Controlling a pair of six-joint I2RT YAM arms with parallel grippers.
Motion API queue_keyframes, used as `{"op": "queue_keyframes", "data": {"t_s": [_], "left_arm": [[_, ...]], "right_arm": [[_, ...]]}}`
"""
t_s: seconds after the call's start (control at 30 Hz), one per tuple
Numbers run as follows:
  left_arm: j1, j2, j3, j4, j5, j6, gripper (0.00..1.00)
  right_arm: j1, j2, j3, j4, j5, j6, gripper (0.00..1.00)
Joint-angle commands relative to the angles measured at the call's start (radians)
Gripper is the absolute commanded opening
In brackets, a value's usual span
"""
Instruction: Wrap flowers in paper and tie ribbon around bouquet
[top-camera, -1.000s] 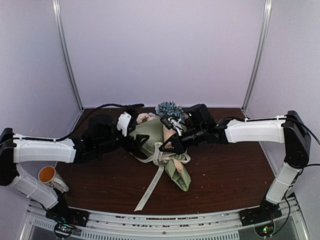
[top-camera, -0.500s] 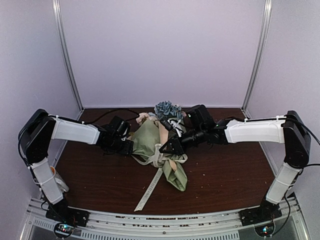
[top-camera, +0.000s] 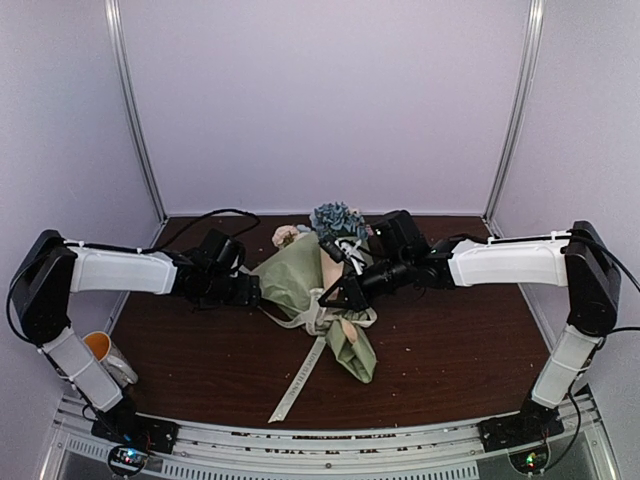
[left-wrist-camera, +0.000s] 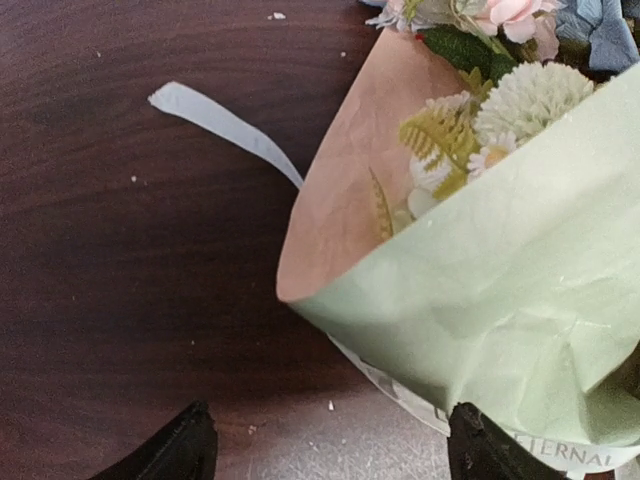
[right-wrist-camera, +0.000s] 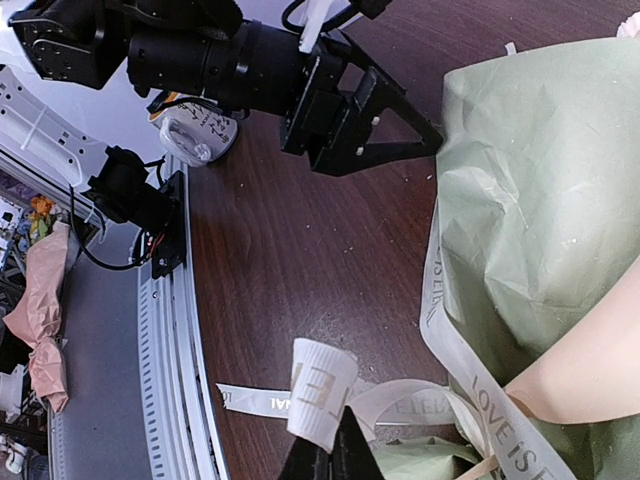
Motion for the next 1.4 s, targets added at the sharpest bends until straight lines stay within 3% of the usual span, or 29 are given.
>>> {"op": "queue_keyframes", "data": {"t_s": [0.0,0.37,0.8,0.93,1.13,1.37], "left_arm": [[-0.002,-0.005,-0.07,0.039,0.071,-0.087,0.83],[-0.004,0.121,0.026,0.053,0.086,-0.052,0.82],[0.009,0.145,0.073,0.064,0.06,-0.024,0.81],[0.015,0.19,0.11,0.032,0.063,-0.006,0.66],[0.021,0.191,0.054,0.062,0.087,-0.019,0.32],[0.037,0.192,0.022,0.074,0.089,-0.031,0.08]], "right_arm": [[-0.005,0.013,0.03,0.005,-0.003,-0.013,0.0],[-0.005,0.008,0.014,-0.004,0.0,-0.016,0.0],[-0.004,0.004,0.011,-0.01,-0.001,-0.023,0.0],[-0.005,0.005,0.013,-0.01,-0.002,-0.021,0.0],[-0.005,0.002,0.011,-0.011,0.0,-0.02,0.0],[-0.006,-0.005,0.009,-0.012,-0.001,-0.021,0.0]]}}
